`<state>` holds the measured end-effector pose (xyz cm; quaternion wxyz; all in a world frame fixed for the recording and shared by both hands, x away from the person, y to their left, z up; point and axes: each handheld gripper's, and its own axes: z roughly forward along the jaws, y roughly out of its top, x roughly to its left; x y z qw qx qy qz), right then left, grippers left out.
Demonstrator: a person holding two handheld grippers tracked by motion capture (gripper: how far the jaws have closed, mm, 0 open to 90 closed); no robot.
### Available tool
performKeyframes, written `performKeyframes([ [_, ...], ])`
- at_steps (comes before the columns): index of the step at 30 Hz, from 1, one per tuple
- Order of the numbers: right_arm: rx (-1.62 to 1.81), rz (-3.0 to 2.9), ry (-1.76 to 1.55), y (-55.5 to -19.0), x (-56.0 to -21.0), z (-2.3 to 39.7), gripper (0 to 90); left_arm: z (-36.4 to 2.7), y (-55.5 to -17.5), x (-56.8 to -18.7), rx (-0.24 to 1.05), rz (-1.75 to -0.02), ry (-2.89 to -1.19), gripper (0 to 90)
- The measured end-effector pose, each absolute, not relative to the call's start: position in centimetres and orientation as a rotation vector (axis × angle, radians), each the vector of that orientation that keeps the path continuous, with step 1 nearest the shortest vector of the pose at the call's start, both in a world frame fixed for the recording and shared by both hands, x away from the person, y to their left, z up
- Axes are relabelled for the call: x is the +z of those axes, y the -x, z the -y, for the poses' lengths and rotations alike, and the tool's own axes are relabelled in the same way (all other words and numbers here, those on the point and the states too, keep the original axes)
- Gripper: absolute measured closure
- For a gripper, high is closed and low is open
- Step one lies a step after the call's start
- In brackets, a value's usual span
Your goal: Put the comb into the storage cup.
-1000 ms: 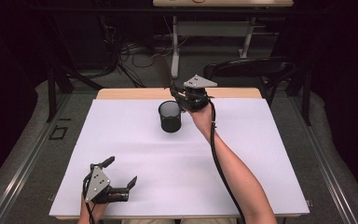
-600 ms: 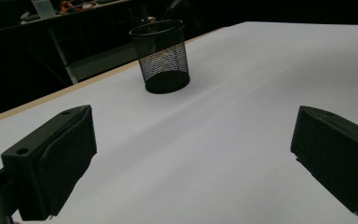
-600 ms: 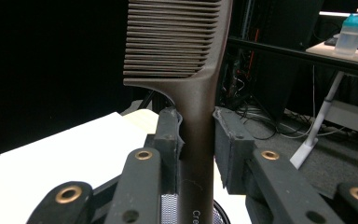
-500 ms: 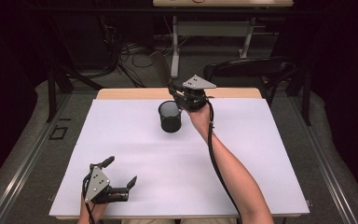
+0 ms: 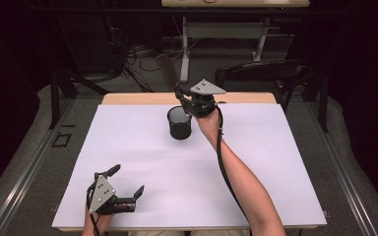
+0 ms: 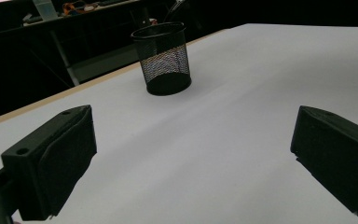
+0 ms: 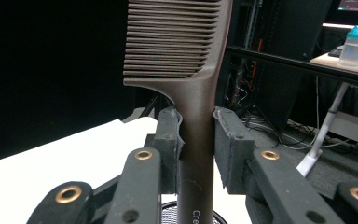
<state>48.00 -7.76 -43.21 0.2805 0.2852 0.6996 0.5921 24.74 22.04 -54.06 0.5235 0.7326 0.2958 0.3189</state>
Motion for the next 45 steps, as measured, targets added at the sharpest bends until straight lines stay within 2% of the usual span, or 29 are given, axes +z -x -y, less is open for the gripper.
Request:
performKeyframes([
  [45,1.617,-1.862,-0.759,-49.3,-44.6,6.1,72.9,-22.1,-24.7,-54.0,0.769,-0.705,-1.753,0.1],
])
